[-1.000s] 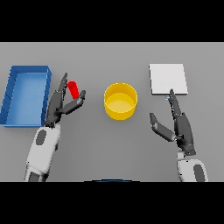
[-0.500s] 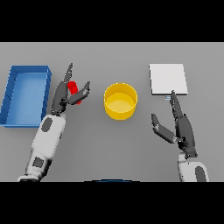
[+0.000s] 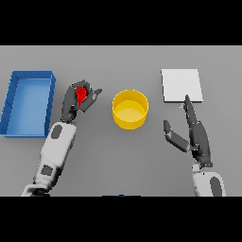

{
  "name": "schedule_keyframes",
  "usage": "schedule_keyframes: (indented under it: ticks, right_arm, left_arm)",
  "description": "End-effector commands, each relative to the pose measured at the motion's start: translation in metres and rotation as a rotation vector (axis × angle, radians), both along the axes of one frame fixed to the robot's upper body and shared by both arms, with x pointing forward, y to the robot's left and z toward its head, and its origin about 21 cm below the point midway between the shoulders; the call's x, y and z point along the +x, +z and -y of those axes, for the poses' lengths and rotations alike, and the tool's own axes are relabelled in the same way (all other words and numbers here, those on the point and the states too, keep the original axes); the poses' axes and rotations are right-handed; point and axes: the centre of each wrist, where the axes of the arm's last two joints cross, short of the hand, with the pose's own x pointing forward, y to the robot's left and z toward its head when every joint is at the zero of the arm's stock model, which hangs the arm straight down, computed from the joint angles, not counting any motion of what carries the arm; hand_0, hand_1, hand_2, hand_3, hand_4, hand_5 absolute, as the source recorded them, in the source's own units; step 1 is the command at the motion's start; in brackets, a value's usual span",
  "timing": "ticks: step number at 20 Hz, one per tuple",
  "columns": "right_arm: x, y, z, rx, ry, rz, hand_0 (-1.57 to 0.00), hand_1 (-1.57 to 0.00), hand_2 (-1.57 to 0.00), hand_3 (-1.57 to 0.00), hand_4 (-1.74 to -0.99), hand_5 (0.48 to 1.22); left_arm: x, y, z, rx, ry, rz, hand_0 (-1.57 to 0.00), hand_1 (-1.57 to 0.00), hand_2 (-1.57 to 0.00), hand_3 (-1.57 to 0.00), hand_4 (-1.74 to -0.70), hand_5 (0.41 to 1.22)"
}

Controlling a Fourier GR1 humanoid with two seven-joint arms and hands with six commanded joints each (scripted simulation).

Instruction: Pick up the red beaker and tilt it to pour out 1 green nut into yellow bowl. Pick up the yellow bowl and place it on the metallic measuring scale.

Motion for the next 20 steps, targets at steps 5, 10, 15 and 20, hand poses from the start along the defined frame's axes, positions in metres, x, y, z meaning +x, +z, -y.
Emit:
schedule_keyframes:
  ticks: [5,10,15,20]
  right_arm:
    - [-0.004,-0.004,-0.001,-0.018,-0.002,0.007,0.0,0.0,0.0,0.0,-1.186,0.67]
    - [-0.001,-0.003,-0.004,-0.062,-0.012,0.018,0.0,0.0,0.0,0.0,-1.116,0.656]
    - [-0.003,-0.006,-0.001,-0.08,-0.007,0.029,0.0,0.0,0.0,0.0,-1.092,0.661]
    - [-0.008,-0.004,0.001,-0.077,-0.002,0.017,0.0,0.0,0.0,0.0,-1.092,0.664]
  left_arm:
    - [0.004,0.007,0.003,-0.006,0.031,0.011,-1.46,-1.47,-1.47,-1.42,-1.69,1.129]
    - [0.011,0.038,-0.003,0.129,0.002,0.073,-1.54,-1.54,-1.54,-1.52,-1.72,1.127]
    - [0.018,0.079,0.001,0.499,-0.134,0.125,-1.56,-1.56,-1.56,-1.55,-1.74,1.136]
    - [0.015,0.089,0.008,0.617,-0.192,0.119,-1.56,-1.56,-1.56,-1.55,-1.74,1.136]
